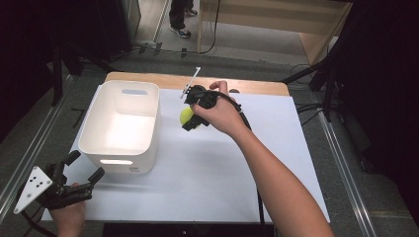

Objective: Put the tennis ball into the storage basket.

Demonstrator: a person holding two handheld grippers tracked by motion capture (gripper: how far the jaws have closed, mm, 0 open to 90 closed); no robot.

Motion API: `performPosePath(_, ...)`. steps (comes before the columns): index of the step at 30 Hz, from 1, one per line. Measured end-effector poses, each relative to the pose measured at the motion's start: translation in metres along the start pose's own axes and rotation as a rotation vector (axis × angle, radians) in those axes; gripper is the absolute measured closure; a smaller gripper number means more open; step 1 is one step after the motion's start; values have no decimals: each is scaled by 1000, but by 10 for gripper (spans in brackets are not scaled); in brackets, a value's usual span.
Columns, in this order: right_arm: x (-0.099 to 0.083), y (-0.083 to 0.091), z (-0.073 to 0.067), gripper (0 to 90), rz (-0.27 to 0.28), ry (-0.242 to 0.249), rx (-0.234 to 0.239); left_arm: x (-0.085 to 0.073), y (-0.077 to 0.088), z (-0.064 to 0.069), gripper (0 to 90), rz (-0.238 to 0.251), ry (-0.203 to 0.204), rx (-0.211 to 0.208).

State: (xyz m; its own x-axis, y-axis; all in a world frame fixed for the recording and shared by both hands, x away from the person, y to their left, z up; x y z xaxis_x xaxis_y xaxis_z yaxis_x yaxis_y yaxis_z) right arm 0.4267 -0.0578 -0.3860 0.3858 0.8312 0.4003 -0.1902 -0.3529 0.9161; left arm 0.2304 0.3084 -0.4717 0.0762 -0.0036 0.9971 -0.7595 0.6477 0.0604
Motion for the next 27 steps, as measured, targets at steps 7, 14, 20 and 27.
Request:
performPosePath(7, 8, 4, -3, 241, -8, 17, 1, 0, 0, 0, 58, 2, 2, -1)
performPosePath(14, 14, 5, -5, 241, -6, 29, 10, 0, 0, 0, 58, 3, 0, -2)
performPosePath(20, 18, 5, -7, 241, -6, 32, 22, 0, 0, 0, 58, 4, -1, -3)
performPosePath(27, 24, 5, -9, 241, 4, 45, 29, 0, 0, 0, 58, 3, 0, -2)
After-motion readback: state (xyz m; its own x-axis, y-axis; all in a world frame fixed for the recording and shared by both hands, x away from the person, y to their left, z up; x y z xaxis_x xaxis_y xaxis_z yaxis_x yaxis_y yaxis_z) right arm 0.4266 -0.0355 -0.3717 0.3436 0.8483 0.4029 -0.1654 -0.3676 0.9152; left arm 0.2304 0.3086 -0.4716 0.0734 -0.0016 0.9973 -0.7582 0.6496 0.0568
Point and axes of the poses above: each handheld gripper's, and its own axes: y roughly backward along the jaws, x roughly out of its top, z roughly to its right, the point moved 2 cm from there along -y, roughly forward along the jaws, and after that the axes turned 5 degrees about -x, right-handed, at the moved point
